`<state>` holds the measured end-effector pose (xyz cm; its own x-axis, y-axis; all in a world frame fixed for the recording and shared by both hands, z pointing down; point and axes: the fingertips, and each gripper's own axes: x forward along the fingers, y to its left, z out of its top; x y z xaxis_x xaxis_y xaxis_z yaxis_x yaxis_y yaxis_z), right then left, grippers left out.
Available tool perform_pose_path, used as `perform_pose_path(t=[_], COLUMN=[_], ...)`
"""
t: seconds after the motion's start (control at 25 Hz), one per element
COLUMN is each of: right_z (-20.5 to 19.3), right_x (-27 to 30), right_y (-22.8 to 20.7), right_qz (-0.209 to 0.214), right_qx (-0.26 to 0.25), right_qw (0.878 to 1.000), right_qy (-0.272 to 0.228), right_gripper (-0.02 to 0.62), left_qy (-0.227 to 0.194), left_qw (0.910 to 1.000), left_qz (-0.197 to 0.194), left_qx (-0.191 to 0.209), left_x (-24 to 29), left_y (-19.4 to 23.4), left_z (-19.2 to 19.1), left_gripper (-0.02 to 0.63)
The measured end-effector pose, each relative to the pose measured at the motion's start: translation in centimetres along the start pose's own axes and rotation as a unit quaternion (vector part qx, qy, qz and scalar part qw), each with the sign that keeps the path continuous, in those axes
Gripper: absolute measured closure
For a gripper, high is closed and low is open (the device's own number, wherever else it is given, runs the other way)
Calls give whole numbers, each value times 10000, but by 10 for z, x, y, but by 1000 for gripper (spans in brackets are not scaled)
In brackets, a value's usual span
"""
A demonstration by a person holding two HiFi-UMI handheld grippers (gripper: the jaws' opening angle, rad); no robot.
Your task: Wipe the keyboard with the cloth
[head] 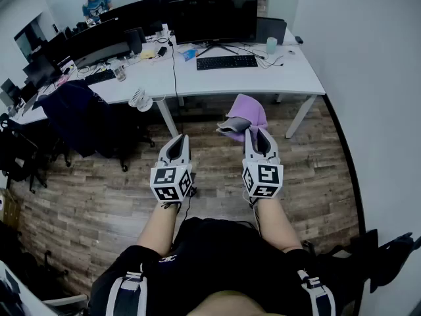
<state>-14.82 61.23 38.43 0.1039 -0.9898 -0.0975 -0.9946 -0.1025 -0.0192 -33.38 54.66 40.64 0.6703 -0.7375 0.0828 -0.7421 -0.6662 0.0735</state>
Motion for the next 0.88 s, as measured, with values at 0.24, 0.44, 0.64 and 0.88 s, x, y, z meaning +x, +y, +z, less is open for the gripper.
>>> perform_pose_path(t=[0.24,0.44,0.64,0.88], right_z=[2,-2,-6,-2], right_x=[-1,-4,-6,0], right_y=[-4,-13,-23,-26], right_qz=[12,2,-34,-8], right_qx=[12,156,225,262], right_qw=[10000,9999,9997,9996], right_qy=[-21,-67,-71,-116], right_gripper=[509,505,505,505], left_qy=[27,87,113,86], left_qw=[10000,10000,9999,9999], left_qz=[17,3,-8,-12], left_qx=[-19,26,60,83], left_x=[1,5,8,15], left_y=[-6,-14,-22,-22], left_z=[1,-3,-5,-2], left_gripper=[594,594,594,594])
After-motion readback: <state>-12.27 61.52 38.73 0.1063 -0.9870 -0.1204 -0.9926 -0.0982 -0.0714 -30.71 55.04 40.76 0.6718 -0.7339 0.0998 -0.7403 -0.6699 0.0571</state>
